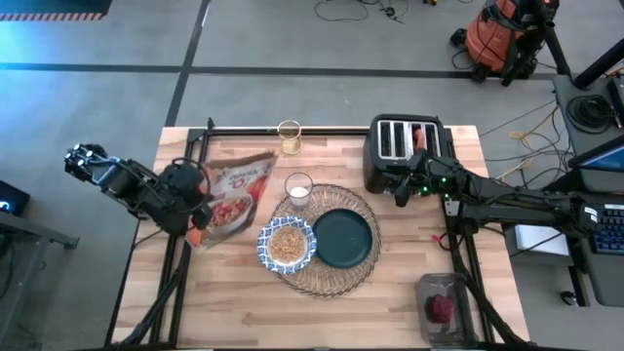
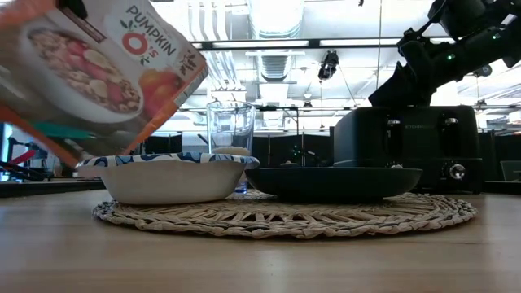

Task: Arrange a breakfast setting
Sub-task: Pour the cereal from the orange cereal box into the white bowl

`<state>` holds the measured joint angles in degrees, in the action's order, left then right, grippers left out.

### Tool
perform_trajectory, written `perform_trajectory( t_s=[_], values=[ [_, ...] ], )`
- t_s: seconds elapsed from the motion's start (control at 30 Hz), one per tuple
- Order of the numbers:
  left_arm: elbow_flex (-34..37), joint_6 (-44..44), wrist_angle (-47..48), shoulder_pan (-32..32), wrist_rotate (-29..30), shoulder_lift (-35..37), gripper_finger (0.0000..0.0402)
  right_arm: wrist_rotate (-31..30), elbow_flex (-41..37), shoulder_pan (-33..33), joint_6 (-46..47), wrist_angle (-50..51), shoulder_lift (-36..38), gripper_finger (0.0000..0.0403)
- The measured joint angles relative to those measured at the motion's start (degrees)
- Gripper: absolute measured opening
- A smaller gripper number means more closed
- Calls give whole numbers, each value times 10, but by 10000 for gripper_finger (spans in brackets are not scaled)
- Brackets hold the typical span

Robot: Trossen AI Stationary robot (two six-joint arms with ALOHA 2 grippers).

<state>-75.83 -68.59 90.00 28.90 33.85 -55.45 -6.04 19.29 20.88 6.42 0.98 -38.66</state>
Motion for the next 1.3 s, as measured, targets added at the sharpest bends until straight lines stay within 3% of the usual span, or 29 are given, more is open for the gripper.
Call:
perform_trajectory(
  t_s=[0.3, 0.5, 0.93, 1.3],
  values=[
    [105, -27, 0, -10, 270, 26, 0, 0, 0, 0, 0, 0, 0, 146],
    [203, -134, -1, -40, 381, 17, 0, 0, 0, 0, 0, 0, 0, 146],
    [400, -358, -28, -154, 434, -25, 0, 0, 0, 0, 0, 0, 0, 146],
    [448, -421, -45, -219, 444, -59, 0, 0, 0, 0, 0, 0, 0, 146]
  ],
)
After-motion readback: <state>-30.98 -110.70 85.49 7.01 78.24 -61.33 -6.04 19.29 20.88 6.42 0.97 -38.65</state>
